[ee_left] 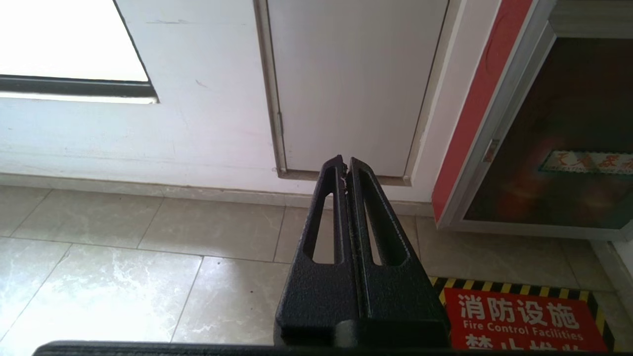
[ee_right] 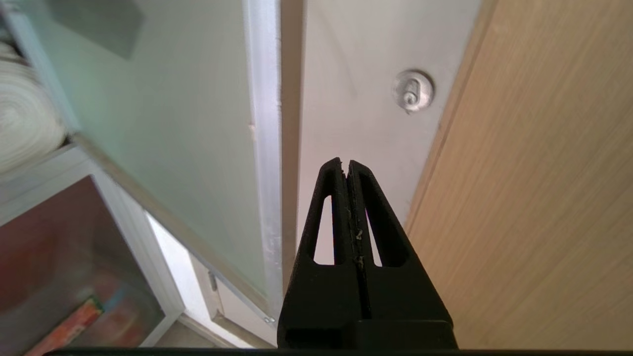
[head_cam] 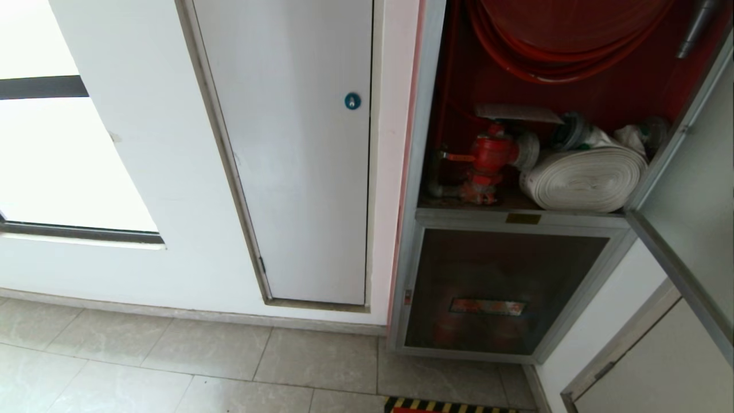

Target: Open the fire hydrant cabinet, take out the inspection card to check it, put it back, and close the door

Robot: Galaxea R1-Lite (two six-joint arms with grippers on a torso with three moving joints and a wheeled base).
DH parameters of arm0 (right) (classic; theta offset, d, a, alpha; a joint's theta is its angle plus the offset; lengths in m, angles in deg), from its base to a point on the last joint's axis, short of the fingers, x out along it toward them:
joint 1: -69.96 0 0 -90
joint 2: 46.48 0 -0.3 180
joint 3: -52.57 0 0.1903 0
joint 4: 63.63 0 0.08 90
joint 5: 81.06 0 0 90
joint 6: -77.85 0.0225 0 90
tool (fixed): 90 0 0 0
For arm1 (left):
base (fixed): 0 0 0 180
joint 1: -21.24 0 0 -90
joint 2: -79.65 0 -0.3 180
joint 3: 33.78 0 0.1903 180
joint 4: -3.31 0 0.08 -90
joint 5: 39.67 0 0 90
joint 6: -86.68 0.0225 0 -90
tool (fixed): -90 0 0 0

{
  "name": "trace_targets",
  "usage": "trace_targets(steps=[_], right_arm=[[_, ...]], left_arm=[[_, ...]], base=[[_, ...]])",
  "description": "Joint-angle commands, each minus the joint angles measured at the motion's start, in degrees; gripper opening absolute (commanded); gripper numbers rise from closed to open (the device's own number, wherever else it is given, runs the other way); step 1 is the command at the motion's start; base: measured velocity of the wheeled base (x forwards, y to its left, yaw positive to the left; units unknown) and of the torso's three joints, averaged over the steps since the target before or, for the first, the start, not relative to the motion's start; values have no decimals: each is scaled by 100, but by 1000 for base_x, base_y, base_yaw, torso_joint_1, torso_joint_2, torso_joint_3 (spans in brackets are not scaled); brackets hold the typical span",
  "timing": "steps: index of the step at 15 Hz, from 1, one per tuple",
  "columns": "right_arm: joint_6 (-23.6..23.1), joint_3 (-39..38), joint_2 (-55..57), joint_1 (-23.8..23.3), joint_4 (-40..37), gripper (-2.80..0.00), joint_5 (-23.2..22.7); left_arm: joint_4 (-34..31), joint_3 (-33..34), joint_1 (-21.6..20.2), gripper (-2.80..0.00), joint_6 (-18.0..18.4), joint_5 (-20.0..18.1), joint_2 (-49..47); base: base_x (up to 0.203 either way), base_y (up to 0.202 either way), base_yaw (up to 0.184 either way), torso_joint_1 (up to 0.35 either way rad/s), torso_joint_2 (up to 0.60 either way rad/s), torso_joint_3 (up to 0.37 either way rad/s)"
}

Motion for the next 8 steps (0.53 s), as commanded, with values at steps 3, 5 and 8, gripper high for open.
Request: trace_targets(steps=[3, 5, 8], right_arm=[[202, -54, 459, -429, 122, -280, -207], [306, -47, 602, -601, 213, -280, -214], [411, -62, 842, -876, 392, -280, -292]], left_arm=[[4, 0, 0, -280, 1, -3, -4], [4, 0, 0, -280, -6, -3, -4], [4, 0, 0, -280, 0, -3, -4]], base=[[0, 0, 0, 0, 0, 0], [0, 0, 0, 0, 0, 0], [0, 0, 0, 0, 0, 0]])
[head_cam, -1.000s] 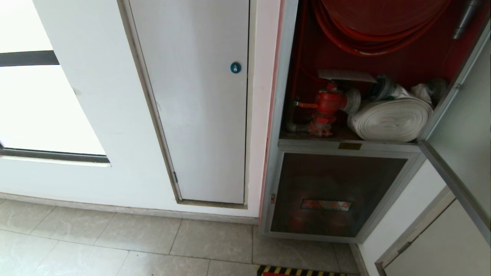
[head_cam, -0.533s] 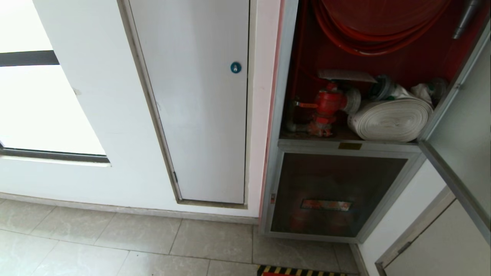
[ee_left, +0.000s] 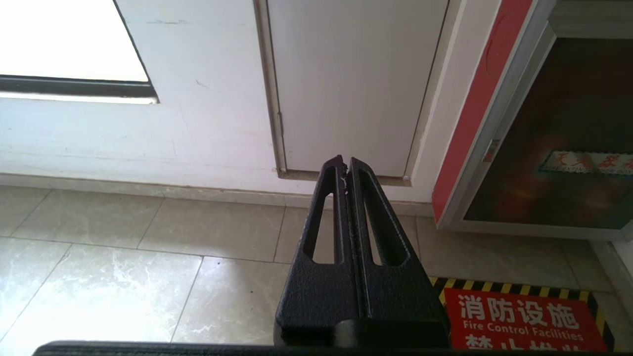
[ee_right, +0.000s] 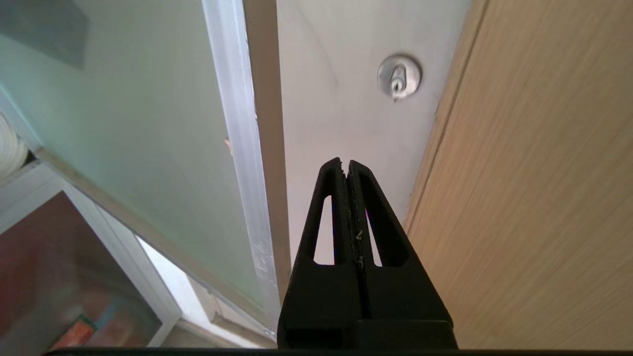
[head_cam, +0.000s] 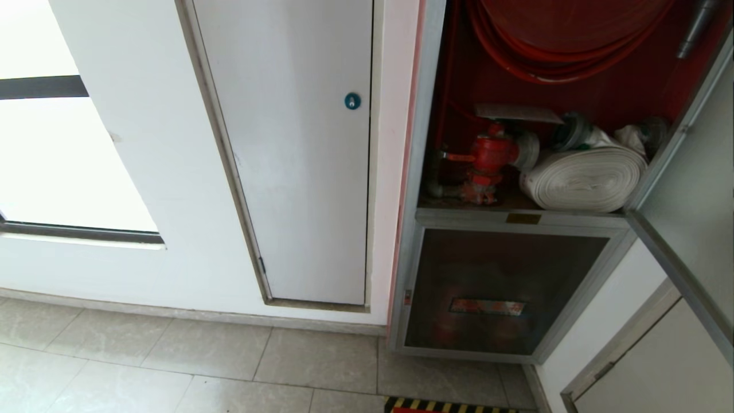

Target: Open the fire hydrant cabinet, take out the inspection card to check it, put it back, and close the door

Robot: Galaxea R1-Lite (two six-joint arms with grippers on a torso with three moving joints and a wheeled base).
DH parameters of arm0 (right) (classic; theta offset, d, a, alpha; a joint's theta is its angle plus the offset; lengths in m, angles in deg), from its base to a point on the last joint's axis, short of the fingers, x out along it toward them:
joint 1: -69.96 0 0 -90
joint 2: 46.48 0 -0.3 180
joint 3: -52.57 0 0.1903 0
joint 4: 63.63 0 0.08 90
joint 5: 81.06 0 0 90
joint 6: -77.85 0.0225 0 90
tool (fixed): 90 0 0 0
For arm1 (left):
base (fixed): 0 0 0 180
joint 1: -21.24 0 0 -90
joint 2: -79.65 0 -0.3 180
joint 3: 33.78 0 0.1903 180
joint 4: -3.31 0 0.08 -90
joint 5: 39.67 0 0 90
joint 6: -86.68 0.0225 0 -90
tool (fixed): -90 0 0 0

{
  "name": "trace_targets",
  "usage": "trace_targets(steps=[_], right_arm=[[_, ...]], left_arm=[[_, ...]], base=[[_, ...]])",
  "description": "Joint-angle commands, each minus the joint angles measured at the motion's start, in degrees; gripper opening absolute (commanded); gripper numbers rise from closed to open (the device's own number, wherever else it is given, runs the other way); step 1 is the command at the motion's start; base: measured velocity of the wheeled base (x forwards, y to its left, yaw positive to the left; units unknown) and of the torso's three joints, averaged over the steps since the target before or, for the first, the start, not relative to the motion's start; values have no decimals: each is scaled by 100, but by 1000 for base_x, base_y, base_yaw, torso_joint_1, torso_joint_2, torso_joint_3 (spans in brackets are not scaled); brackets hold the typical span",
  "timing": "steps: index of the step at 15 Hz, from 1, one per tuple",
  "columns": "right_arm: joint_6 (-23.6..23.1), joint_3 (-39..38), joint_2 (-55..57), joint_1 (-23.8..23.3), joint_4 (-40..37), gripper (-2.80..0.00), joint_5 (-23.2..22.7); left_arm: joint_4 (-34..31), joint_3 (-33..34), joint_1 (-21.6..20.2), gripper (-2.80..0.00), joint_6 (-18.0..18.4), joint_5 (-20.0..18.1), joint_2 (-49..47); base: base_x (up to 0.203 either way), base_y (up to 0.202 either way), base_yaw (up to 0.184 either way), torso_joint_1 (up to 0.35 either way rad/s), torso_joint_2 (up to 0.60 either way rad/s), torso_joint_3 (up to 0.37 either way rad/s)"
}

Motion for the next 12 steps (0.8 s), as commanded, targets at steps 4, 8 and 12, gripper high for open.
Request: trace_targets(steps=[4, 8, 12], right_arm=[[243, 4, 367, -224, 237, -280, -15], [463, 12, 682, -447, 433, -280, -97], [476, 4, 938, -908, 598, -280, -538]], left_arm=[[2, 0, 0, -280, -6, 0, -4], [2, 0, 0, -280, -6, 0, -4], [2, 0, 0, -280, -6, 0, -4]], base=[[0, 0, 0, 0, 0, 0], [0, 0, 0, 0, 0, 0], [0, 0, 0, 0, 0, 0]])
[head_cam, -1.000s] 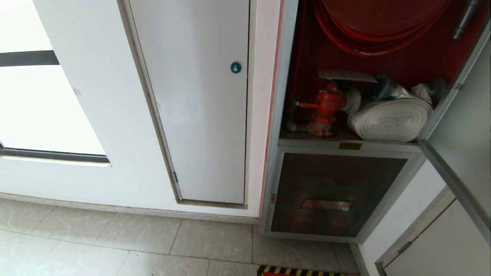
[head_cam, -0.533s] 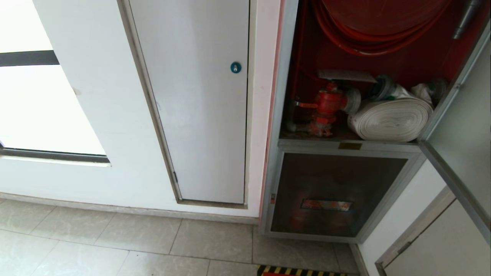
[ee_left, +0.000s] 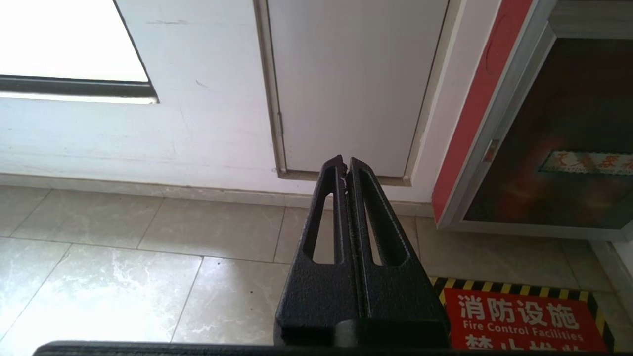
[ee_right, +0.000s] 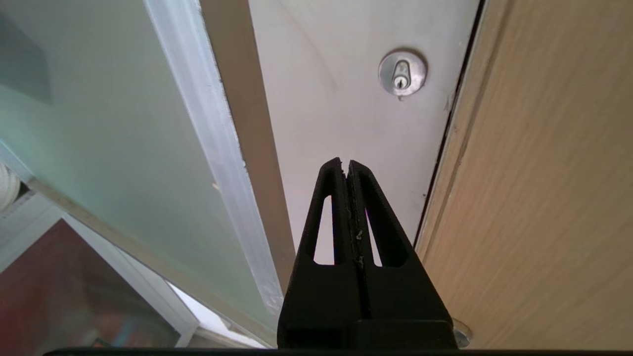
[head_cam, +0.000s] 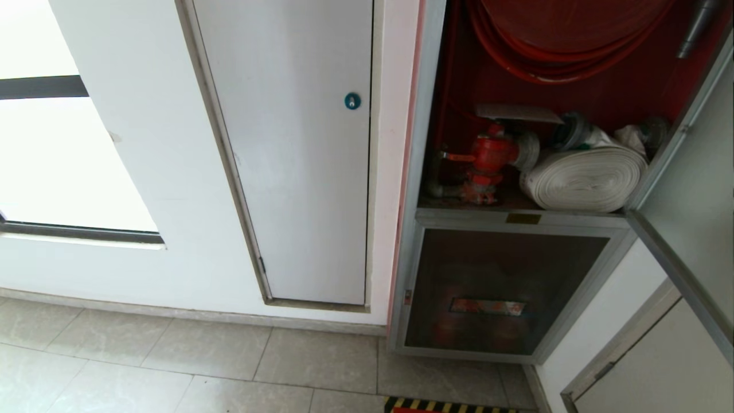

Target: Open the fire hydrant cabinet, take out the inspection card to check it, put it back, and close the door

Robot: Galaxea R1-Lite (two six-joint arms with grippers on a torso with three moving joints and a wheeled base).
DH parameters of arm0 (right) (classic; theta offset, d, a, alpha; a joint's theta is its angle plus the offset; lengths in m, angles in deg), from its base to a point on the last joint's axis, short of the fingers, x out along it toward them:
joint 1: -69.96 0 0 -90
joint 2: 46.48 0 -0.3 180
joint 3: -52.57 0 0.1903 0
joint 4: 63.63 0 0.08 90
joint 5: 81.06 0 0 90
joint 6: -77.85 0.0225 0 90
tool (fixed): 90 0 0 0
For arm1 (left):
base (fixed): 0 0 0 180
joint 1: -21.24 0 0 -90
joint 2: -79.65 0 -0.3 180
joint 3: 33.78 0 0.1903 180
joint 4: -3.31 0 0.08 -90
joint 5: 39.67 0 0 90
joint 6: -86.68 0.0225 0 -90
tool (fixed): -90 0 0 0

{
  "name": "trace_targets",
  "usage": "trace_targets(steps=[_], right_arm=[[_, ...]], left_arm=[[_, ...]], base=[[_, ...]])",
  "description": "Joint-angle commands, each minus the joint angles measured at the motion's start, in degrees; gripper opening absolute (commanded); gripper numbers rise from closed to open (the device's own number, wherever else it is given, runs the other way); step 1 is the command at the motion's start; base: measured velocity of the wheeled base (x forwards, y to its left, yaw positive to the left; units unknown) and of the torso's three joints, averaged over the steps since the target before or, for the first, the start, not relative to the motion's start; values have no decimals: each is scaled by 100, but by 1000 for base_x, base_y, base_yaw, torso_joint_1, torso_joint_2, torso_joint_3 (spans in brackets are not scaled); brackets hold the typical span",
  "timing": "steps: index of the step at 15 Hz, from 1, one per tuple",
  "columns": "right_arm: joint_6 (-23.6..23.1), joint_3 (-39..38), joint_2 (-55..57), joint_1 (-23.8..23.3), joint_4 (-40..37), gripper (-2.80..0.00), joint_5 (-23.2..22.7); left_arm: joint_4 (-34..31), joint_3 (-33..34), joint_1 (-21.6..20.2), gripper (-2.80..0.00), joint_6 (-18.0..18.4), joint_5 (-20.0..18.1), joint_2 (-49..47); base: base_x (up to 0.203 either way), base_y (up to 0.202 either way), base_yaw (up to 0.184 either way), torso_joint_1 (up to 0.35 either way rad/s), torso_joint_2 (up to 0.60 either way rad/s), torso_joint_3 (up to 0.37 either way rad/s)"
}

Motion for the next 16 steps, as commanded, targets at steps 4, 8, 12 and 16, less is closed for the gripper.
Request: trace_targets(steps=[4, 8, 12, 16], right_arm=[[8, -52, 361, -443, 333, -280, -341], [-7, -32, 548, -600, 392, -280, -700], [-35, -22, 787, -600, 896, -280, -764], [-52, -22, 752, -585, 902, -280, -1009]], left_arm=[[2, 7, 0, -280, -4, 1, -4], [2, 0, 0, -280, -4, 1, -4], [2, 7, 0, -280, -2, 1, -4], [2, 1, 0, -280, -2, 1, -4]], base=[[0, 0, 0, 0, 0, 0], [0, 0, 0, 0, 0, 0], [0, 0, 0, 0, 0, 0], [0, 0, 0, 0, 0, 0]])
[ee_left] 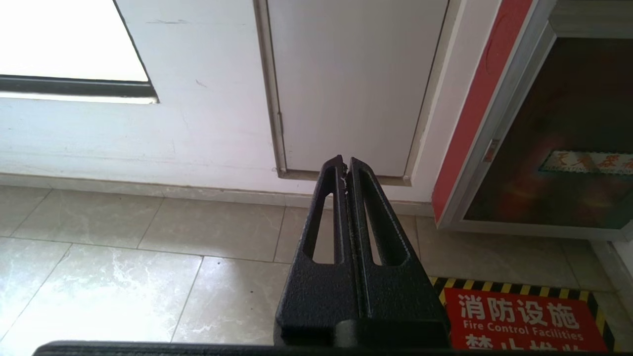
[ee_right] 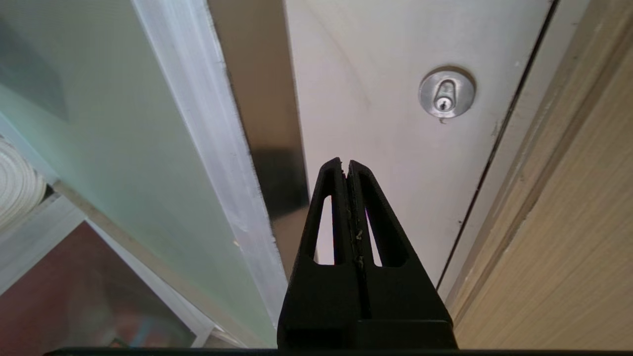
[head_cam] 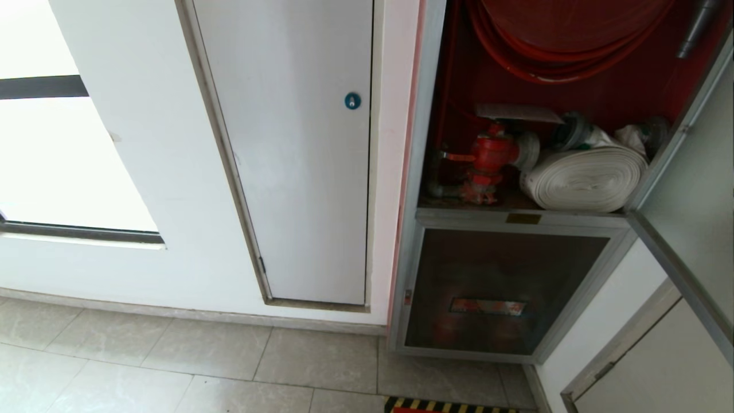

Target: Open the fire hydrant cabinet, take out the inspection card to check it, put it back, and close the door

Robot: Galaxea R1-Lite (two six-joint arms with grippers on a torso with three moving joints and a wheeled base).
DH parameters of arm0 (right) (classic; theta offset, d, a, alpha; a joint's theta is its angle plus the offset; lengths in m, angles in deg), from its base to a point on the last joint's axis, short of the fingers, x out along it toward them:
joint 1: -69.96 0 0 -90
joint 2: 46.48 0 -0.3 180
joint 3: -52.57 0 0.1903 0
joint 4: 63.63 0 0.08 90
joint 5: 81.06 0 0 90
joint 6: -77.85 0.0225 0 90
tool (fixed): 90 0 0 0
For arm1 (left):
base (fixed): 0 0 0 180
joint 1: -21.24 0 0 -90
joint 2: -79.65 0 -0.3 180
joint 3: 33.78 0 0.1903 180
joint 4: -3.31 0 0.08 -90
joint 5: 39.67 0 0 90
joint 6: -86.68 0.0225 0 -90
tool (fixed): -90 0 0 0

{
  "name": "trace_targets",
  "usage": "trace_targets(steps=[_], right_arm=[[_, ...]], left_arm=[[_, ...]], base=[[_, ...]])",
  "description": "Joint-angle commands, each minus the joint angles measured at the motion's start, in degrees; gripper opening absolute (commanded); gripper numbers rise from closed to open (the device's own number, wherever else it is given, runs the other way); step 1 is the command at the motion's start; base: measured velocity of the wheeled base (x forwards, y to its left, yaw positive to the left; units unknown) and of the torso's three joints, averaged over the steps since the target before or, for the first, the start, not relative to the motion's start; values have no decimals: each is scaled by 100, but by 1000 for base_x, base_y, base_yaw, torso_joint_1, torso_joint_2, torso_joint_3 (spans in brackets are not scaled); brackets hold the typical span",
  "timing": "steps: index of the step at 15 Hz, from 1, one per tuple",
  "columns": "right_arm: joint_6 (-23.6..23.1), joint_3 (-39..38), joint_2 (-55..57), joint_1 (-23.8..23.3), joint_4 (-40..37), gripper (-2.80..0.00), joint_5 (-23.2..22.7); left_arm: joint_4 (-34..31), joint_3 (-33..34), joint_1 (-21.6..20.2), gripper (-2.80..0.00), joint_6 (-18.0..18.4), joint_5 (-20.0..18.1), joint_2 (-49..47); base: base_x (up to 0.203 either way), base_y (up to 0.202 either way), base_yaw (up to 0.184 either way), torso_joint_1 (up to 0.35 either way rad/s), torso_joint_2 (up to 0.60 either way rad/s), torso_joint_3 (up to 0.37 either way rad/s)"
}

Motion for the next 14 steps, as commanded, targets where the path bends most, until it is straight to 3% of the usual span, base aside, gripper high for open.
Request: trace_targets(steps=[1, 7, 14], right_arm=[[3, -2, -18, 8, 5, -280, -9], [-6, -39, -169, 119, -30, -280, -207], [2, -287, -599, 627, -109, -280, -202]], left_arm=[[4, 0, 0, -280, -4, 0, -4], [4, 0, 0, -280, -3, 0, -4], [4, 0, 0, -280, 5, 0, -4]], base=[[0, 0, 0, 0, 0, 0], [0, 0, 0, 0, 0, 0], [0, 0, 0, 0, 0, 0]])
